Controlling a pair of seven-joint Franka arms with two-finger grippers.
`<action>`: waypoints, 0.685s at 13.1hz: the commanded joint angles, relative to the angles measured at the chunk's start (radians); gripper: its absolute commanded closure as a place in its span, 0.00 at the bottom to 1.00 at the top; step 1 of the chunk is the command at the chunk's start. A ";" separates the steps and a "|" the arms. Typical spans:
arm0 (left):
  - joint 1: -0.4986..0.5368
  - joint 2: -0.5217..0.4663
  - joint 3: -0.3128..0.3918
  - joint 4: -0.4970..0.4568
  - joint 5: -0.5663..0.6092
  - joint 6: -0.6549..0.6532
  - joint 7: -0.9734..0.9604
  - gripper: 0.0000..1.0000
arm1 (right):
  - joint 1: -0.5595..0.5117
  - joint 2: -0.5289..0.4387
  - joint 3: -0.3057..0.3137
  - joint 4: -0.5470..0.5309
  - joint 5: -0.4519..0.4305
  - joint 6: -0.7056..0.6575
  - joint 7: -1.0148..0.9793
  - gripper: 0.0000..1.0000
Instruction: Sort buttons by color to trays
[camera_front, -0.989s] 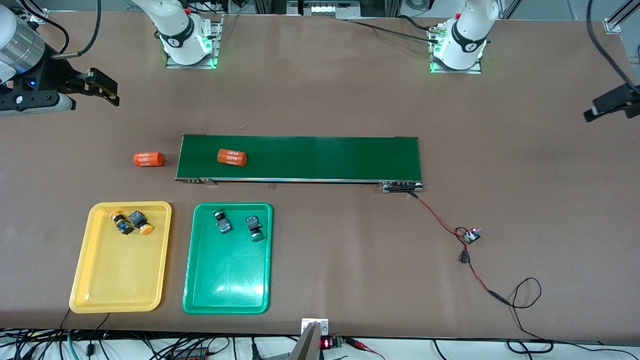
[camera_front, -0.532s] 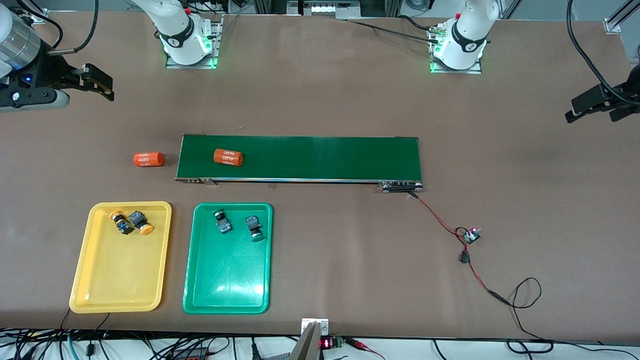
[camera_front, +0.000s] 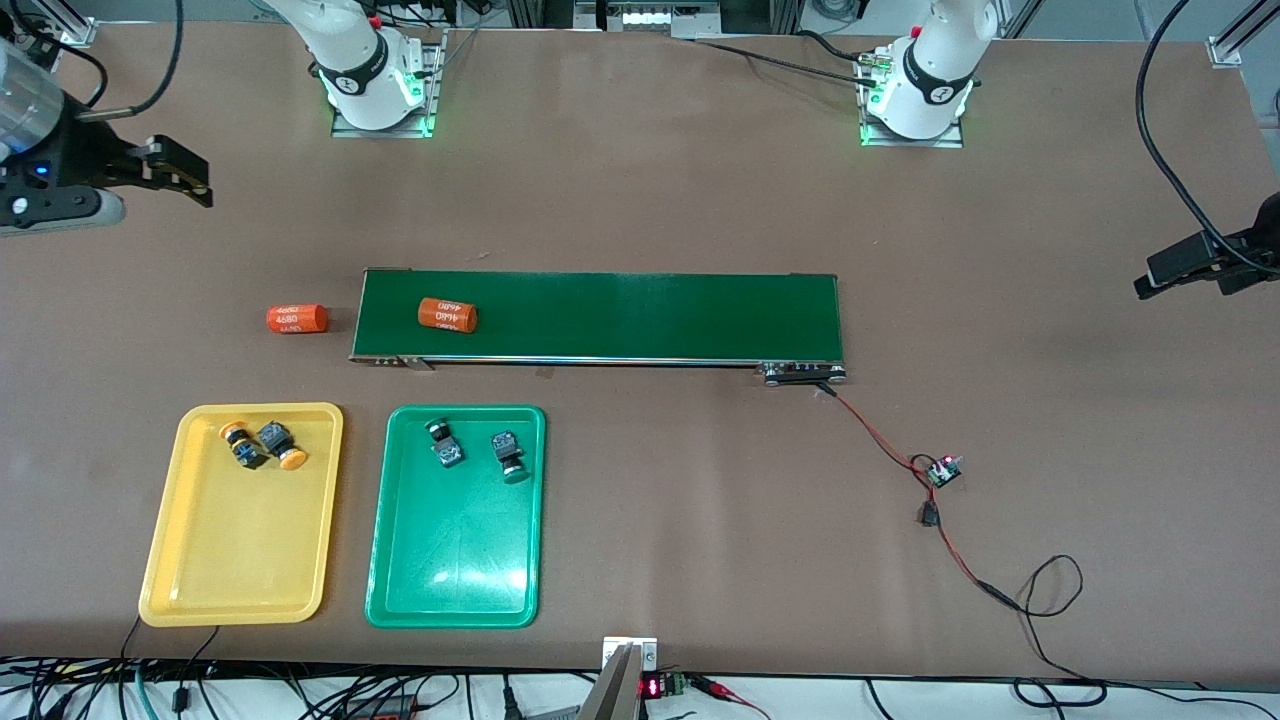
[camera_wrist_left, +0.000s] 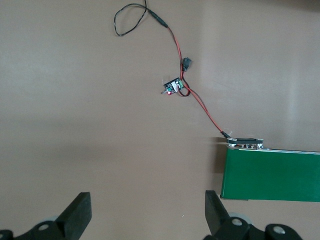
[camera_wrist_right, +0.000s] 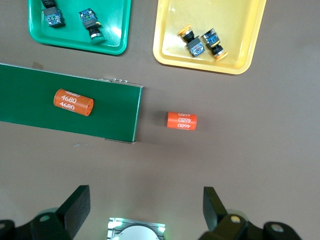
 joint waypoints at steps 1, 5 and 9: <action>0.002 -0.011 -0.014 0.019 0.005 -0.001 0.015 0.00 | -0.033 -0.002 0.004 0.014 0.005 -0.006 -0.038 0.00; -0.001 -0.011 -0.014 0.019 -0.004 0.006 0.015 0.00 | -0.113 -0.008 0.041 0.014 0.008 -0.015 -0.085 0.00; -0.076 -0.034 0.012 0.018 0.004 0.002 0.013 0.00 | -0.133 0.000 0.090 0.023 0.008 -0.015 -0.070 0.00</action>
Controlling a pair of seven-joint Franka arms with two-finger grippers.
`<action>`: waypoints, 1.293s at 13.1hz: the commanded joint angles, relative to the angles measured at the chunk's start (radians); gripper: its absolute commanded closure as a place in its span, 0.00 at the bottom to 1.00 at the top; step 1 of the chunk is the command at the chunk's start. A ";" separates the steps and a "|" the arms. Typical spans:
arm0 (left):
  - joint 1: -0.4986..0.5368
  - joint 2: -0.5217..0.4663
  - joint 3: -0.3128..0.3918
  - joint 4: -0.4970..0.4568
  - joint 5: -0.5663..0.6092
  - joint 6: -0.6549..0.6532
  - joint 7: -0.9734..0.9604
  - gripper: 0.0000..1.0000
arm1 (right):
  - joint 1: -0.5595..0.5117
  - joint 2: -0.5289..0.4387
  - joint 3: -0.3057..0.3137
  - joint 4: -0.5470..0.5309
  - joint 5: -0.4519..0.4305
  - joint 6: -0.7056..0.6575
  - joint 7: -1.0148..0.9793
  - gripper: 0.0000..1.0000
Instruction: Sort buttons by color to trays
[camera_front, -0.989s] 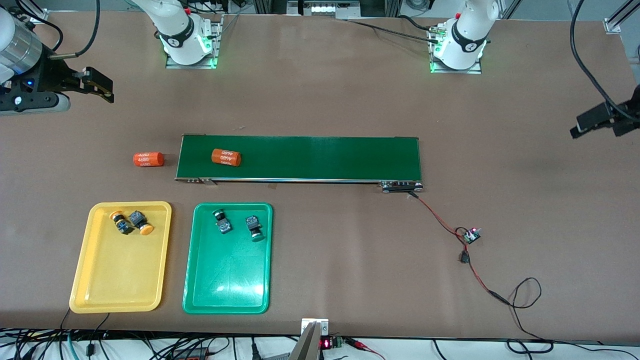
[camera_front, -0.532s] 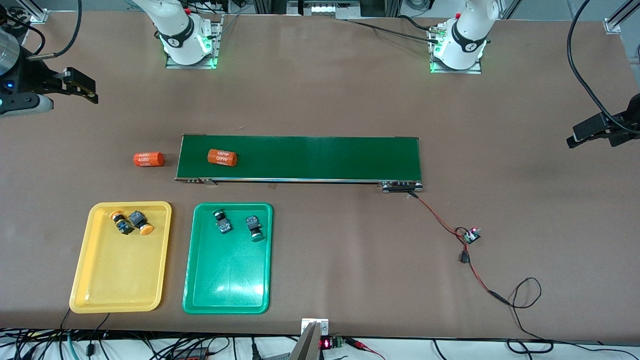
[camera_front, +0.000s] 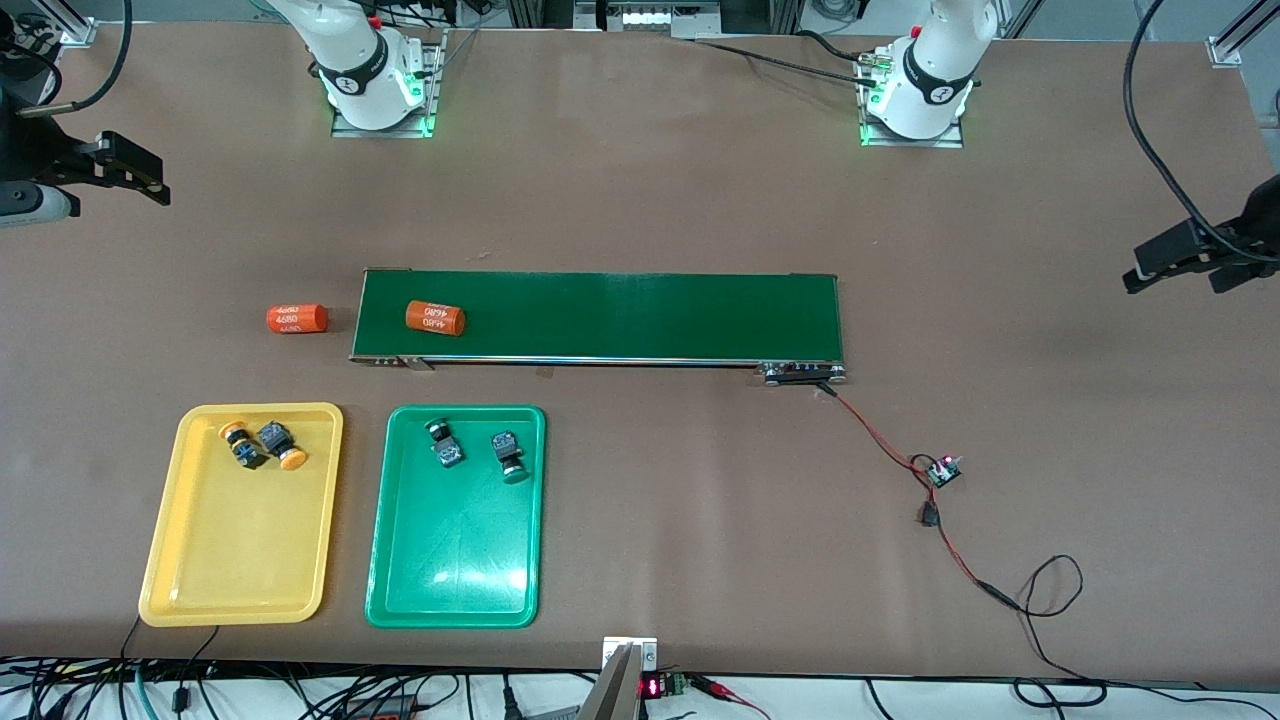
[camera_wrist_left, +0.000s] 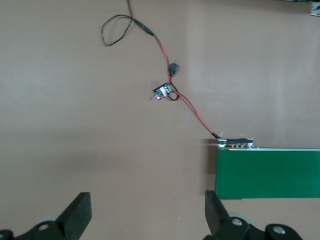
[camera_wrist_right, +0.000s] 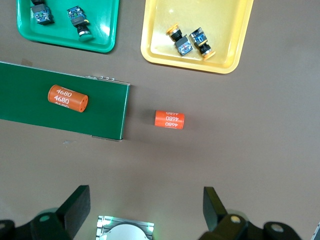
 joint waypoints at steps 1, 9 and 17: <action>-0.066 -0.018 0.044 0.005 0.005 -0.005 0.011 0.00 | 0.010 0.005 0.020 0.025 0.005 -0.015 -0.002 0.00; -0.279 -0.025 0.256 0.004 0.066 -0.008 0.011 0.00 | 0.130 0.011 -0.082 0.040 -0.004 -0.015 -0.002 0.00; -0.252 -0.016 0.264 0.002 0.030 -0.006 0.000 0.00 | 0.125 0.031 -0.072 0.039 -0.006 -0.006 -0.015 0.00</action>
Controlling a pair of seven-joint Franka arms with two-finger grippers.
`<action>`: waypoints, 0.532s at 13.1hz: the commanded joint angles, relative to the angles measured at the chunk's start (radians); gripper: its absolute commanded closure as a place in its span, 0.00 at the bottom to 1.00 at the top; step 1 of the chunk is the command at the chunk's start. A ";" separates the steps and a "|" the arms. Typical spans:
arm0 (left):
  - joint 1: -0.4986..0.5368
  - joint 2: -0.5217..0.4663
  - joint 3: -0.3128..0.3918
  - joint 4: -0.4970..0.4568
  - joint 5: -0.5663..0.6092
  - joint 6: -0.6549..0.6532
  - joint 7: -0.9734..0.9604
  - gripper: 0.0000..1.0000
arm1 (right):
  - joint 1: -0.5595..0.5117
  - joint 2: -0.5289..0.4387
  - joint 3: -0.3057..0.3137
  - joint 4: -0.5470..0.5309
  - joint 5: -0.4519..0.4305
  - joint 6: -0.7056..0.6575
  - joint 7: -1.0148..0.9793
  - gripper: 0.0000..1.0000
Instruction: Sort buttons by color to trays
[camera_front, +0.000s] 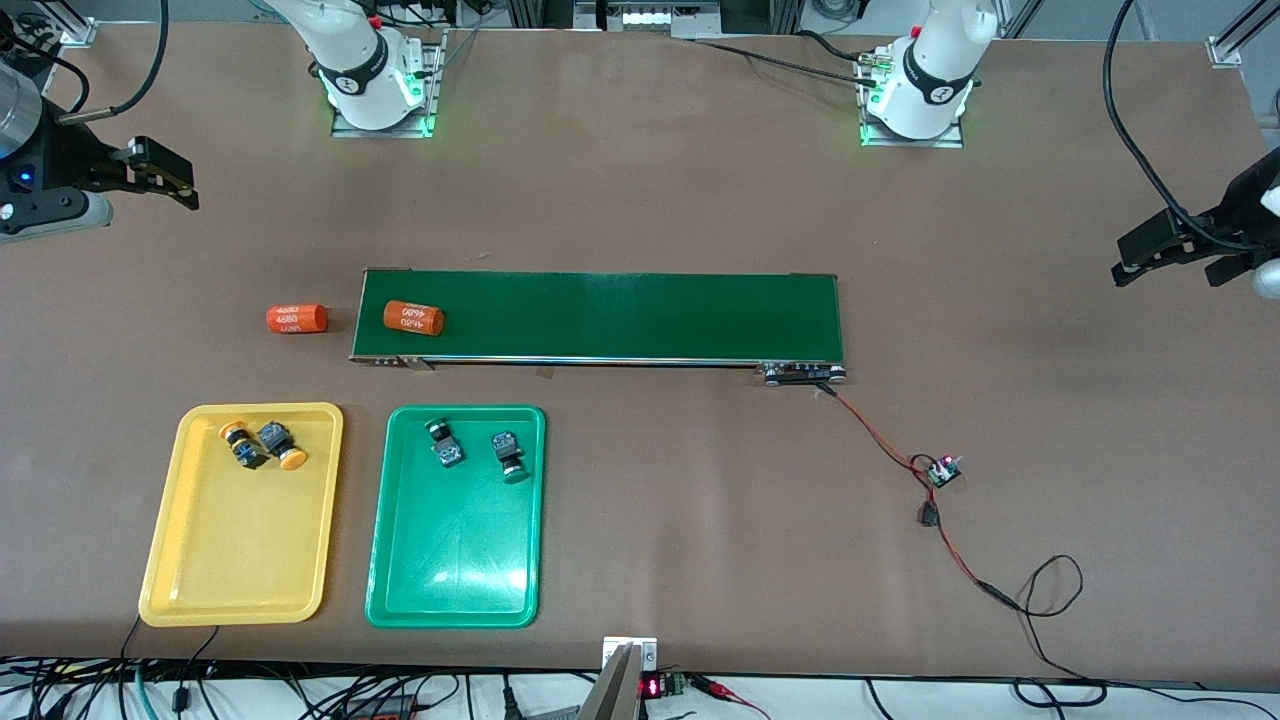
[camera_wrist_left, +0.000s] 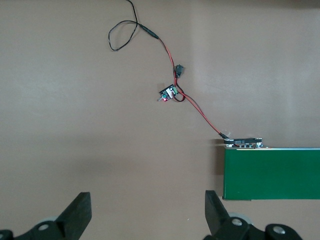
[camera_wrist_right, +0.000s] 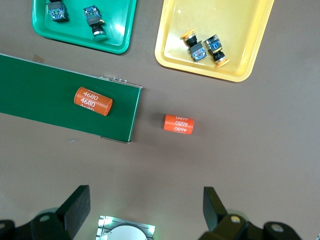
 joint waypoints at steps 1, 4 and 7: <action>0.011 -0.002 0.012 0.003 -0.011 -0.007 0.002 0.00 | 0.008 0.008 -0.005 0.023 -0.006 -0.006 -0.017 0.00; 0.011 -0.006 0.006 0.001 -0.008 -0.012 0.010 0.00 | 0.008 0.008 -0.003 0.020 -0.006 -0.004 -0.021 0.00; 0.010 -0.008 0.003 0.000 -0.009 -0.029 0.012 0.00 | 0.007 0.008 0.002 0.020 -0.007 -0.004 -0.022 0.00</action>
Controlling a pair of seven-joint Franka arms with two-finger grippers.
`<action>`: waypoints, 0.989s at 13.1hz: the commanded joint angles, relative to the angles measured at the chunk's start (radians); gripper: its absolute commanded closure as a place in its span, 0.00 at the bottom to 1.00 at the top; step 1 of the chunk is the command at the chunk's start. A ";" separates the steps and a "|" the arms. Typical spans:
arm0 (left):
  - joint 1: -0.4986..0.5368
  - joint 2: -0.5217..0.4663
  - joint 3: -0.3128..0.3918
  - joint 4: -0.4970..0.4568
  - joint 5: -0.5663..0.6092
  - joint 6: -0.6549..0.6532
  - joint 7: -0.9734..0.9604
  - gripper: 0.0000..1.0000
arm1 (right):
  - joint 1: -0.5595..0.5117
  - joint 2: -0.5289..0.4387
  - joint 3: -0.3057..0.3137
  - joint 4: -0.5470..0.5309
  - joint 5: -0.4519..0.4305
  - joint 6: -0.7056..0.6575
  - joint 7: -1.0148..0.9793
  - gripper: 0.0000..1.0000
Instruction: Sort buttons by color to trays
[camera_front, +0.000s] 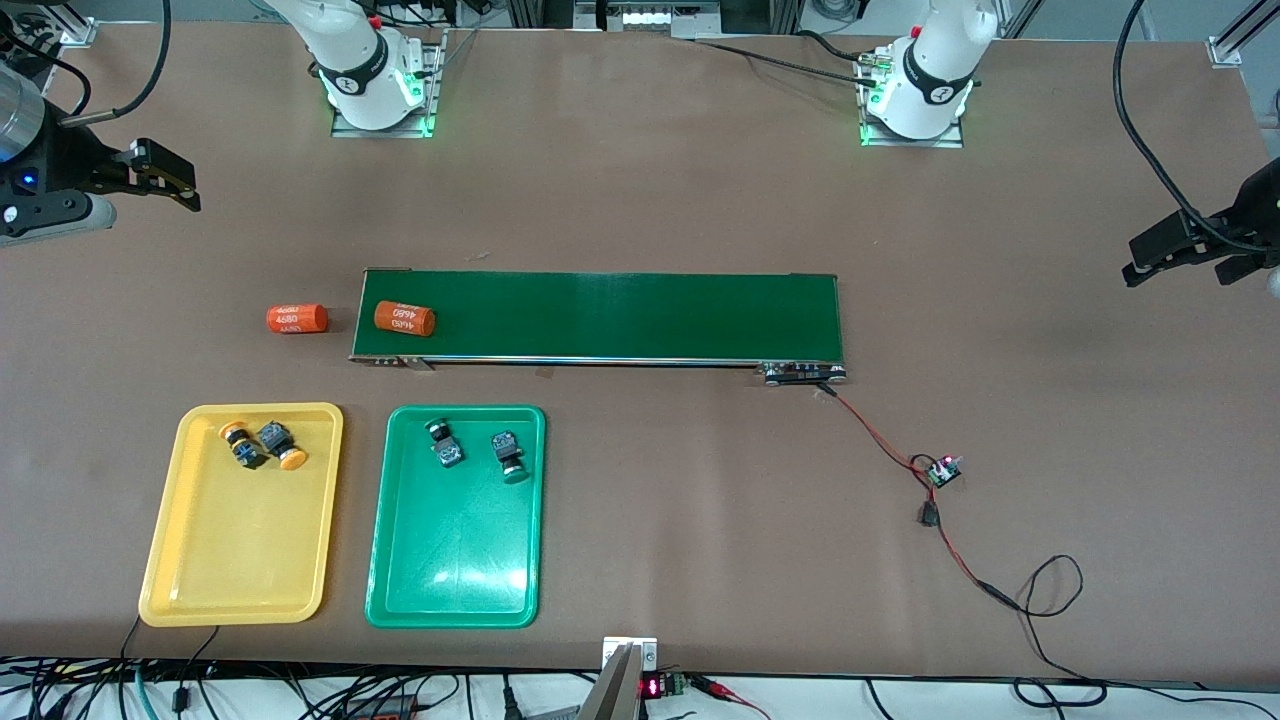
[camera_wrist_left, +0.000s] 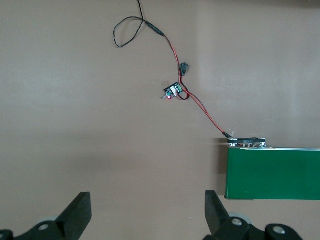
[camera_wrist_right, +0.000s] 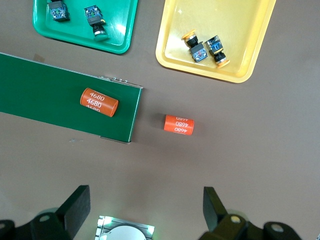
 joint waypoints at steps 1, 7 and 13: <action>0.002 -0.006 -0.002 0.002 -0.007 -0.020 0.012 0.00 | 0.007 0.005 0.001 0.017 -0.007 -0.007 0.001 0.00; 0.002 -0.002 -0.001 0.002 -0.004 -0.010 0.012 0.00 | 0.010 0.003 0.001 0.013 -0.006 -0.010 0.124 0.00; 0.002 -0.015 -0.002 -0.046 -0.005 0.036 0.012 0.00 | 0.005 0.000 0.001 -0.008 -0.004 -0.001 0.159 0.00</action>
